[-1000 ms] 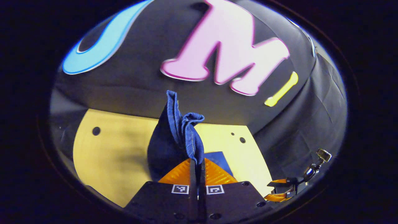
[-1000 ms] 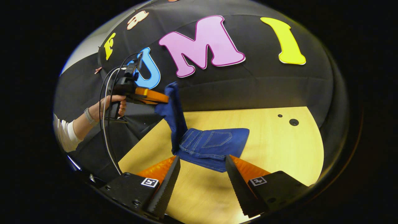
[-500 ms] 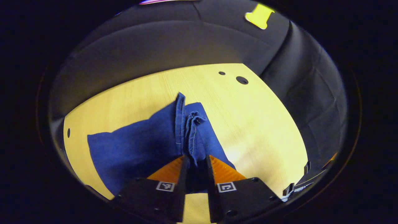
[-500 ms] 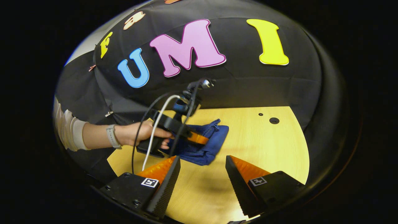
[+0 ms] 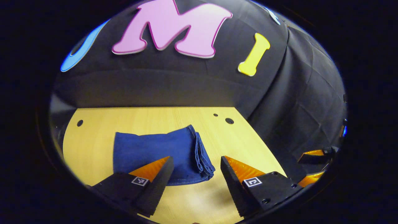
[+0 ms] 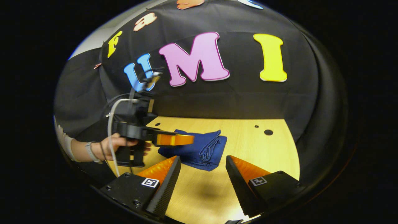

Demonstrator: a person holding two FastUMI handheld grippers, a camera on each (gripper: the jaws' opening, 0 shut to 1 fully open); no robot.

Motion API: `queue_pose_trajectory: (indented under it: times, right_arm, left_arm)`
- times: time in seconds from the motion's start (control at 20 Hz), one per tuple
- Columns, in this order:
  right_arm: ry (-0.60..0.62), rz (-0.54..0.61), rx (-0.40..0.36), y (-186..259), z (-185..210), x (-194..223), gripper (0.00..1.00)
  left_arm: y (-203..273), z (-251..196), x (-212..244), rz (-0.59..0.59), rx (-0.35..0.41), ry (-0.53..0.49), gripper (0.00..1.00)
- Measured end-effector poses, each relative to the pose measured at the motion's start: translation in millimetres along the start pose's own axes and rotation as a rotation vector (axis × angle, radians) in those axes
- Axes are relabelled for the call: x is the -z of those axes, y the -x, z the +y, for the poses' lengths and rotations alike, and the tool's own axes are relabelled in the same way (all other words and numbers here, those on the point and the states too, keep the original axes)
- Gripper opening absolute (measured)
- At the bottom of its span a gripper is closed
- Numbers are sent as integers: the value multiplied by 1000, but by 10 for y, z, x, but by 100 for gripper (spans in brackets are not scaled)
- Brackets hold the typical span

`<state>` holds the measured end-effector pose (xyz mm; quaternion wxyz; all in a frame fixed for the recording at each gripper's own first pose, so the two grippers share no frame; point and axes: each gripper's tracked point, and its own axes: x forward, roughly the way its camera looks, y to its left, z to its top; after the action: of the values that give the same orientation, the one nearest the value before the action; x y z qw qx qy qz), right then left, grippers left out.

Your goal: Grasp the waist and the cuffs of the jeans and fold them to make the two legs overlap; first hold the waist and fold one-third of the jeans toward the cuffs, then hold the cuffs and fold the remaining one-third in the same direction to finish folding.

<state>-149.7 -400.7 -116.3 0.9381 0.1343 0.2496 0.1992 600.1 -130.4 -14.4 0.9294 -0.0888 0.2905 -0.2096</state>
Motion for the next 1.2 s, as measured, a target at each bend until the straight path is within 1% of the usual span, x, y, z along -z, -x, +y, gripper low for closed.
queue_pose_trajectory:
  times: [0.1, 0.2, 0.3, 0.45, 0.55, 0.6, 0.65, 0.7, 0.75, 0.8, 0.9, 0.95, 1.0, 1.05, 1.1, 1.15, 1.2]
  right_arm:
    - [43, -33, 40, 274, 158, -79, 90]
    - [76, -76, 79, 595, 357, -176, 90]
    - [101, -127, 91, 896, 596, -289, 90]
    - [183, -199, 127, 1281, 913, -469, 90]
    - [225, -262, 121, 1544, 1203, -612, 90]
    - [244, -291, 122, 1638, 1298, -675, 89]
    - [252, -311, 112, 1724, 1410, -694, 86]
    - [260, -327, 102, 1782, 1512, -717, 90]
    - [260, -337, 91, 1820, 1596, -715, 89]
    - [257, -345, 78, 1841, 1648, -709, 90]
    - [249, -353, 60, 1844, 1721, -689, 89]
    - [237, -345, 57, 1828, 1706, -679, 89]
    - [215, -318, 40, 1824, 1718, -628, 89]
    - [207, -323, 27, 1857, 1726, -638, 89]
    - [214, -333, 32, 1861, 1673, -676, 89]
    - [215, -320, 39, 1858, 1630, -657, 89]
    - [211, -305, 37, 1886, 1555, -597, 89]
  left_arm:
    - [648, 33, -55, -92, -11, -14, 95]
    - [1265, 35, -50, -175, -25, -54, 95]
    - [1843, -18, -20, -256, -43, -92, 95]
    - [2539, -164, 56, -363, -51, -88, 94]
    - [2946, -270, 142, -405, -50, -70, 95]
    - [3113, -282, 167, -430, -61, -73, 94]
    - [3272, -307, 151, -462, -75, -91, 94]
    - [3390, -320, 170, -486, -95, -116, 95]
    - [3500, -329, 192, -499, -119, -142, 95]
    - [3629, -334, 210, -517, -140, -166, 95]
    - [3815, -364, 149, -566, -189, -209, 96]
    - [3883, -370, 75, -603, -219, -224, 96]
    - [3955, -392, 41, -623, -252, -232, 92]
    - [4005, -432, 22, -650, -268, -237, 96]
    - [4039, -527, -8, -679, -265, -248, 92]
    - [4038, -587, -23, -692, -266, -263, 96]
    - [4012, -579, 11, -689, -281, -276, 96]
